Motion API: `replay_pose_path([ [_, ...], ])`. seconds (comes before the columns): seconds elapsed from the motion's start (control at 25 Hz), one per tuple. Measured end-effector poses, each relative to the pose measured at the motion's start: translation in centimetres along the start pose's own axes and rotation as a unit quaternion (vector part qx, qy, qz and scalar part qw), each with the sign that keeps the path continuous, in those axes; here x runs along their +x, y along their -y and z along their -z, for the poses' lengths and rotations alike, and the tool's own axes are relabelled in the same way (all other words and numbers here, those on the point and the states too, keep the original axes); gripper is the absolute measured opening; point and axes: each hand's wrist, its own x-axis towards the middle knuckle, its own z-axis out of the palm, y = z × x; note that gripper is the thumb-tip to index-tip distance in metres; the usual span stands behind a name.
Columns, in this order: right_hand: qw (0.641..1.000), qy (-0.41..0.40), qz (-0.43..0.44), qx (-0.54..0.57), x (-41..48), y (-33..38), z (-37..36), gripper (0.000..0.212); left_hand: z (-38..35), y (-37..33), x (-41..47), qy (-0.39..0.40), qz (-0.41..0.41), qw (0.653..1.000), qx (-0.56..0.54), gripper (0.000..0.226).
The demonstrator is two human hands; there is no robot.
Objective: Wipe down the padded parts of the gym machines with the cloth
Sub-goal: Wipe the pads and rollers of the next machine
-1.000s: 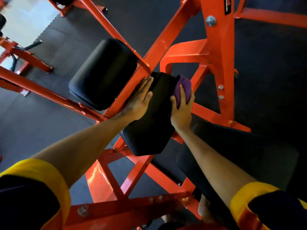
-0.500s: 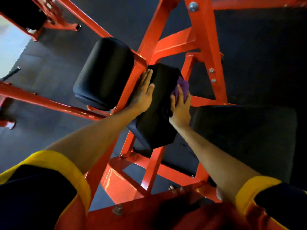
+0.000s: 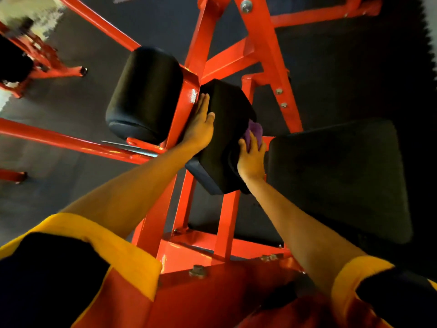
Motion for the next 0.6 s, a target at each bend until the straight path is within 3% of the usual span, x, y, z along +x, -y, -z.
replay_pose_path([
  [0.04,0.999,-0.002,-0.050,0.022,0.2,0.9,-0.2,0.055,0.0,0.0,-0.7,0.000,-0.004,1.000,0.000,0.057],
  [0.12,1.000,0.008,-0.024,0.004,-1.5,2.6,-1.2,0.054,-0.2,0.1,-2.0,0.002,-0.006,1.000,-0.005,0.057],
  [0.28,0.976,0.041,0.210,-0.039,-7.9,0.6,-2.0,0.071,-0.4,0.3,-4.5,0.005,-0.007,0.999,-0.038,0.055],
  [0.36,0.958,0.068,0.271,-0.058,-8.4,-2.5,-0.9,0.088,-0.5,0.7,-6.1,0.009,-0.024,0.999,-0.048,0.056],
  [0.48,0.960,0.063,0.260,-0.084,-8.3,-4.8,-0.1,0.110,-0.5,0.8,-7.1,0.014,-0.033,0.998,-0.056,0.056],
  [0.6,0.959,0.014,0.261,-0.111,-9.1,-3.0,-2.0,0.117,-0.5,0.6,-7.3,0.003,-0.039,0.999,-0.037,0.053],
])
